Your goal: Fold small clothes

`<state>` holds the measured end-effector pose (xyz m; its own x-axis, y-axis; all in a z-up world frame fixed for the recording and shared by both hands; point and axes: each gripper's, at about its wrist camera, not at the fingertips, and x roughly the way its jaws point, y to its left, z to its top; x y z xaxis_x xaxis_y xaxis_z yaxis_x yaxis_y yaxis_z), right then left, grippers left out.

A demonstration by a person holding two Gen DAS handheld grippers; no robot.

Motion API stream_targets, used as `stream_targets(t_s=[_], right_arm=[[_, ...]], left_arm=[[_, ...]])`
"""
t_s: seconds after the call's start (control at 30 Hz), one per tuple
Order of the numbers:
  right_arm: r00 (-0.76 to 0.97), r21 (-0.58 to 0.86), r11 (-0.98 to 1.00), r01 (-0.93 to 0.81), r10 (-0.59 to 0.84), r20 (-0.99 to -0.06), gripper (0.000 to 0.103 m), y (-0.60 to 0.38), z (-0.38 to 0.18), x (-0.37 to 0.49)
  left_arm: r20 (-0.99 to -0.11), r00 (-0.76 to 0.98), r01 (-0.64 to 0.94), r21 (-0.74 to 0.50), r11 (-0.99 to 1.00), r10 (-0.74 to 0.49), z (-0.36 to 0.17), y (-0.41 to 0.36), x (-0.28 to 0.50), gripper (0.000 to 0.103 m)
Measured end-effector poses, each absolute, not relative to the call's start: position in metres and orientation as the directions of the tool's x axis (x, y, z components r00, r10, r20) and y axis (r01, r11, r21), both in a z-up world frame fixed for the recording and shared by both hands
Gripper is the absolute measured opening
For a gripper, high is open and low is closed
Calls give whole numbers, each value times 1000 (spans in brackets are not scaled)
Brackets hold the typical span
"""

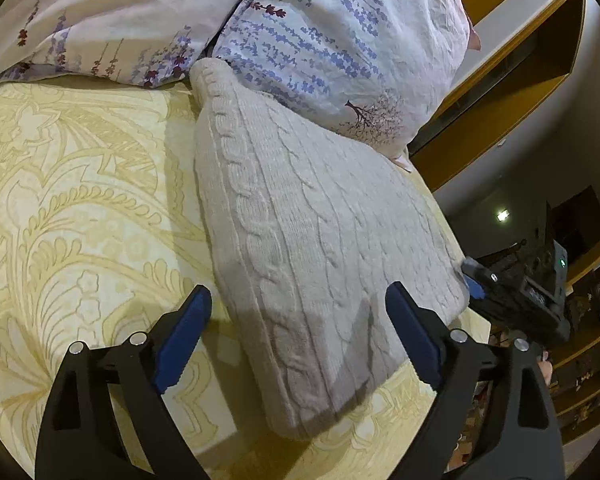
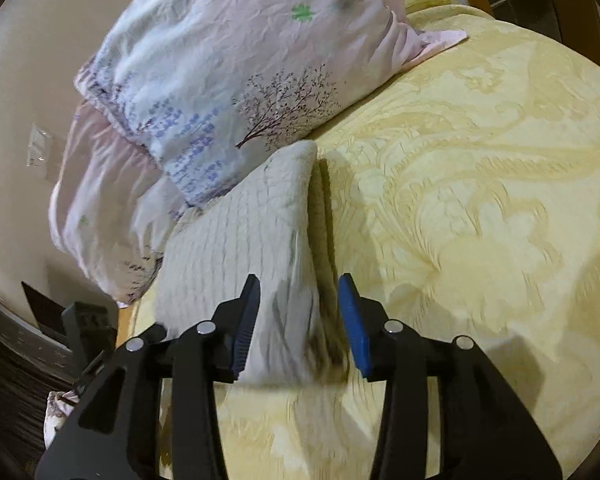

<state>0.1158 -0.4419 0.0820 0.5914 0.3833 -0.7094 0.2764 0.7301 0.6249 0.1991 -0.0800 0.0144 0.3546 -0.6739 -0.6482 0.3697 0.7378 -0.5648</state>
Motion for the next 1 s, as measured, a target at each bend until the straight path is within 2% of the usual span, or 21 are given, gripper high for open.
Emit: stream_targets(t_s=[0.1, 0.17, 0.2, 0.23, 0.37, 0.53, 0.6, 0.67, 0.8, 0.9, 1.0], right_arm=[[575, 620, 740, 260, 398, -715, 41, -431, 79, 107], [567, 605, 755, 251, 392, -724, 31, -425, 76, 105], [569, 588, 769, 251, 374, -732, 20, -422, 76, 105], [576, 576, 779, 247, 360, -734, 17, -422, 77, 104], [638, 553, 801, 231, 305, -708, 14, -425, 96, 98], [580, 465, 841, 275, 240, -778, 13, -422, 87, 101], [541, 421, 856, 300, 210, -814, 13, -420, 75, 101], [531, 398, 865, 305, 192, -825, 13, -419, 70, 102], [519, 388, 872, 299, 193, -833, 17, -418, 69, 106], [513, 449, 832, 325, 244, -823, 41, -430, 71, 107], [542, 564, 758, 327, 338, -769, 50, -448, 80, 114]], left_arm=[[-663, 368, 381, -532, 756, -652, 16, -86, 190, 92], [-666, 359, 403, -521, 752, -654, 16, -91, 185, 92], [-669, 362, 411, -510, 755, -649, 16, -93, 183, 92], [-677, 369, 424, -487, 763, -637, 16, -96, 179, 92], [-670, 362, 437, -493, 753, -648, 16, -97, 174, 92], [-644, 350, 416, -544, 729, -680, 14, -90, 174, 91], [-646, 355, 416, -539, 733, -676, 13, -89, 173, 86], [-647, 358, 420, -533, 735, -673, 13, -90, 172, 86], [-644, 363, 425, -529, 735, -673, 13, -92, 173, 88], [-638, 361, 409, -547, 730, -680, 13, -90, 176, 95], [-640, 352, 335, -595, 731, -683, 17, -78, 189, 97]])
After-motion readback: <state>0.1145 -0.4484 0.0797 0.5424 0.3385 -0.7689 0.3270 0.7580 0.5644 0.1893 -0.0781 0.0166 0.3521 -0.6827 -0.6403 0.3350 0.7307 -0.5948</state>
